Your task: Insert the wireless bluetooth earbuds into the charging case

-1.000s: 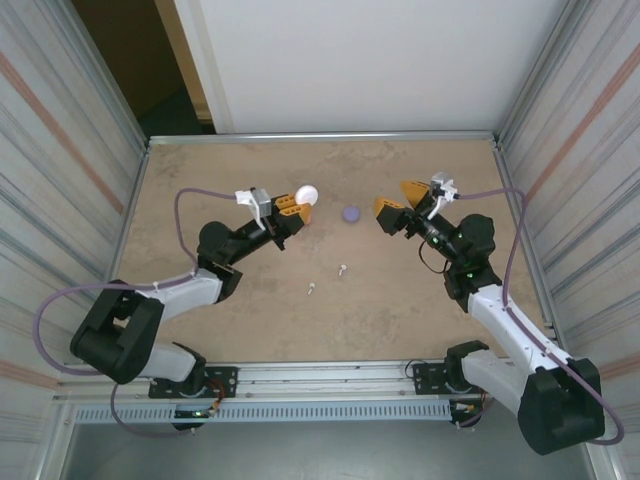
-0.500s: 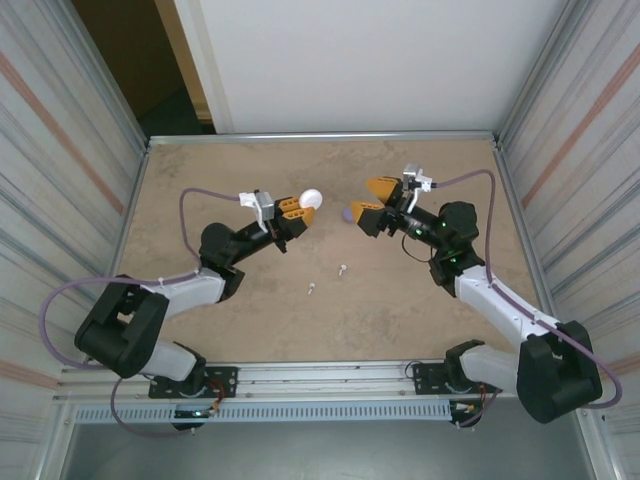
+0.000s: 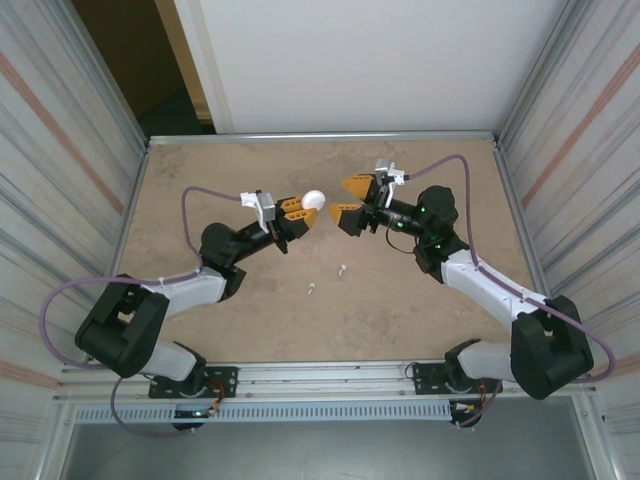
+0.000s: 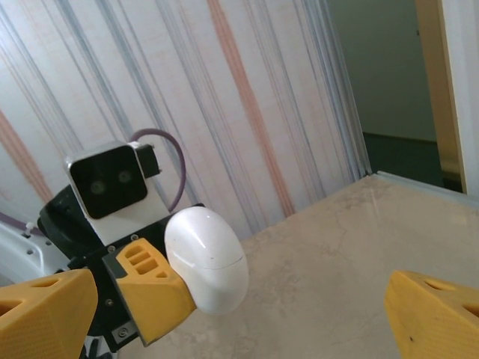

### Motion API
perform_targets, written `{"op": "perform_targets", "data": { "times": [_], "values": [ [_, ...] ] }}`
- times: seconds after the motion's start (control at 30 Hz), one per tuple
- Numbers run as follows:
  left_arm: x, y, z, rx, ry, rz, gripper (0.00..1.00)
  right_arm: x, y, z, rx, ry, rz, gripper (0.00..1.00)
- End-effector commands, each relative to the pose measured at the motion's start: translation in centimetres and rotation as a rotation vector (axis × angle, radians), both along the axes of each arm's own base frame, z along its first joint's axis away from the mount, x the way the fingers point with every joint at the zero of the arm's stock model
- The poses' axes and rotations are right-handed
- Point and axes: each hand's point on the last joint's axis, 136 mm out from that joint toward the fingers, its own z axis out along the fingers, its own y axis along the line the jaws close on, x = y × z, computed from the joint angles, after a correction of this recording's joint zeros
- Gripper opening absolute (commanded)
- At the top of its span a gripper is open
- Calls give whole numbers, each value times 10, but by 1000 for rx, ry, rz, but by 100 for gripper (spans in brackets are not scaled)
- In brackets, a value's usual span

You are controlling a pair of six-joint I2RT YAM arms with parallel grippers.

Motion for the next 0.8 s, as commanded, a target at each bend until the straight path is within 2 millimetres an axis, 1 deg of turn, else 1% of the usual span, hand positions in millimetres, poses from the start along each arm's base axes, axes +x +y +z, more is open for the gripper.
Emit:
{"op": "perform_targets", "data": {
  "times": [0.0,0.47,0.77],
  "values": [
    [-6,-1,20,-28,-82,-14,0,-1,8,9,-8,-44,27,97],
    [-9,-3,19,-23,-88,-28,0,14,19,2,-31,-12,7,95],
    [-10,-3,20,-21,-91,-33,0,22,21,-2,-42,-3,-17,95]
  ]
}}
